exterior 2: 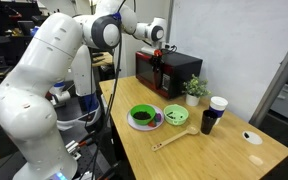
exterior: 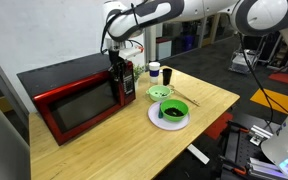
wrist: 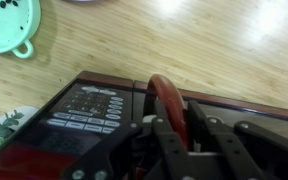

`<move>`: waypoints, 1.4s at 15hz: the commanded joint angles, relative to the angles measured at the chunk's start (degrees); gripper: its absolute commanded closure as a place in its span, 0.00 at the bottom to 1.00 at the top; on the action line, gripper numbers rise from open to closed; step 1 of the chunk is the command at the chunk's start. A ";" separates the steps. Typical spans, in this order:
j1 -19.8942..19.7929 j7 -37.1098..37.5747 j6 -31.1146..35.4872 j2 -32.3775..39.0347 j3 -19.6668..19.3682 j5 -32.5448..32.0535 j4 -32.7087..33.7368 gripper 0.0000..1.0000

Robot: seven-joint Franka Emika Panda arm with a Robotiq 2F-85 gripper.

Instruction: Open the microwave

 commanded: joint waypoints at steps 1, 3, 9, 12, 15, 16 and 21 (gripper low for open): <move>0.68 1.62 -4.40 -2.82 -0.66 -0.82 -6.92 0.93; 0.61 1.64 -3.42 -3.29 -0.41 -0.48 -8.46 0.93; 0.46 0.73 0.90 -6.53 0.27 0.01 -15.19 0.93; 0.69 2.38 -0.38 -9.22 0.89 0.96 -19.55 0.93; 0.70 4.27 -0.89 -11.08 1.50 2.33 -22.51 0.93; 0.63 4.69 -0.99 -11.32 1.59 2.76 -23.05 0.93; 0.73 6.11 -1.58 -12.64 1.97 4.24 -24.86 0.75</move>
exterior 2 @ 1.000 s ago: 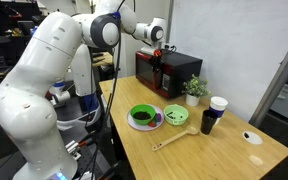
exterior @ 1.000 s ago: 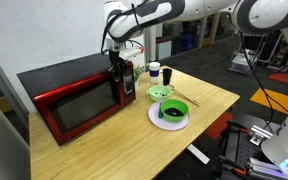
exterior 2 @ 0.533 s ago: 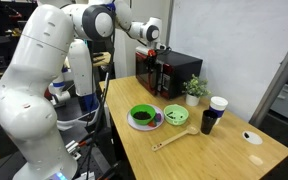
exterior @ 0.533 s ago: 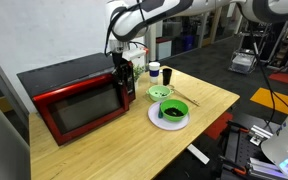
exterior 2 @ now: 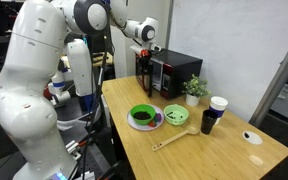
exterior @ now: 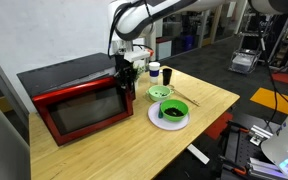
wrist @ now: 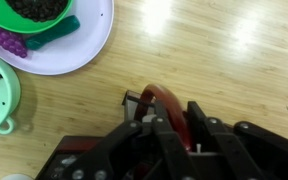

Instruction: Open the microwave

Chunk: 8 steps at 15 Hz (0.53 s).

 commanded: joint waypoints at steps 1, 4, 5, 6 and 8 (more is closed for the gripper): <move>0.25 -1.40 -3.20 -0.85 -0.21 -0.55 -6.22 0.83; 0.55 -1.53 -5.19 -0.96 0.01 -0.33 -7.53 0.42; 0.82 -1.45 -7.67 -0.58 -0.03 -0.79 -8.20 0.35; 1.04 -1.56 -9.98 0.05 -0.13 -1.47 -8.68 0.27; 1.65 -1.17 -13.16 0.53 -0.25 -3.12 -9.18 0.13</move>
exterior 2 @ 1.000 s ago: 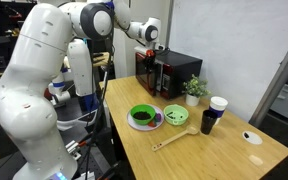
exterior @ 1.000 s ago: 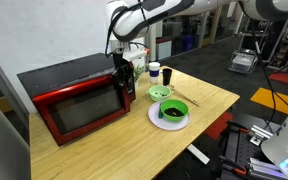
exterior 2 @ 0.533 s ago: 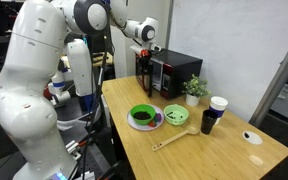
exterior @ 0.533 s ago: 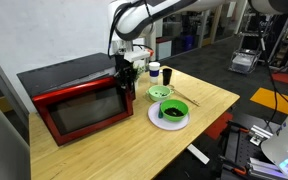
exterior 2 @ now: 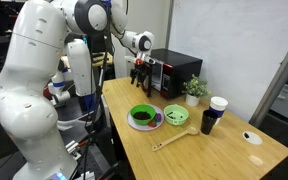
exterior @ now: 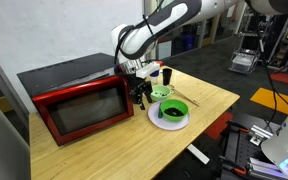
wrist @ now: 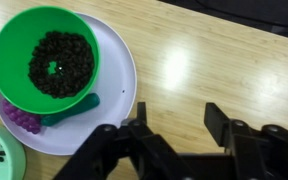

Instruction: Open the microwave

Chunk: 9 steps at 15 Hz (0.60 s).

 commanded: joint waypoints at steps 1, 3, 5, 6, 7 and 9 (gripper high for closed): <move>1.19 -0.45 -5.25 -0.11 -0.38 -2.83 -1.25 0.08; 2.10 0.09 -6.39 -0.81 -0.47 -5.14 -1.42 0.00; 2.80 -0.13 -4.52 -1.57 -0.45 -7.68 -1.90 0.00; 3.13 -0.16 -3.99 -1.92 -0.37 -8.74 -1.96 0.00; 3.41 -0.32 -1.95 -2.19 -0.38 -10.11 -2.19 0.00; 3.66 -0.75 0.69 -3.32 -0.02 -11.16 -2.40 0.00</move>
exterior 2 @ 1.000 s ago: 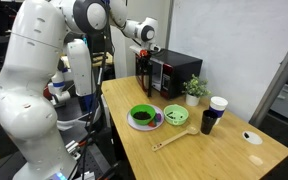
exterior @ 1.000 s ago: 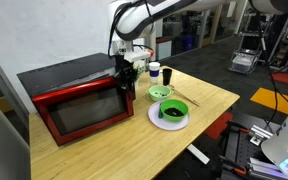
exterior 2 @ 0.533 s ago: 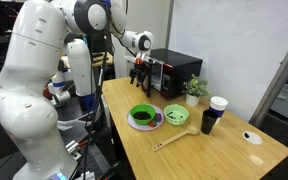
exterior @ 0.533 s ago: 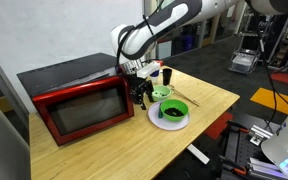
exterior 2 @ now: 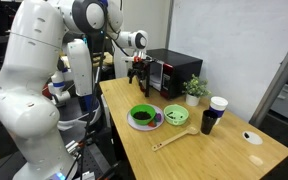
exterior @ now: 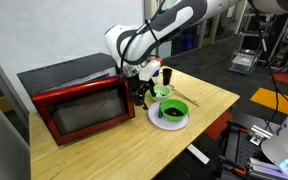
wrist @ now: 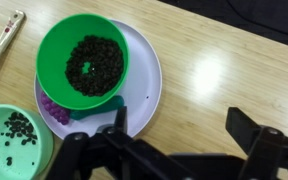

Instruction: Open the microwave

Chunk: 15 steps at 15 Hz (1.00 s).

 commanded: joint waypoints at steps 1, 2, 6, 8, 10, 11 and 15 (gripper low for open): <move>0.63 -1.07 5.31 -2.82 0.09 -2.26 -2.39 0.00; 0.60 -1.47 5.36 -3.66 0.36 -1.89 -2.57 0.00; 0.32 -2.98 3.13 -7.64 1.10 -0.54 -3.05 0.00; 0.17 -4.17 0.72 -10.23 1.57 -0.16 -3.24 0.00; 0.22 -6.93 -2.87 -13.11 2.08 -1.15 -2.88 0.00; 0.15 -8.47 -5.07 -14.36 2.41 -1.16 -2.25 0.00; -0.06 -18.76 -19.08 -17.25 3.39 -4.24 3.77 0.00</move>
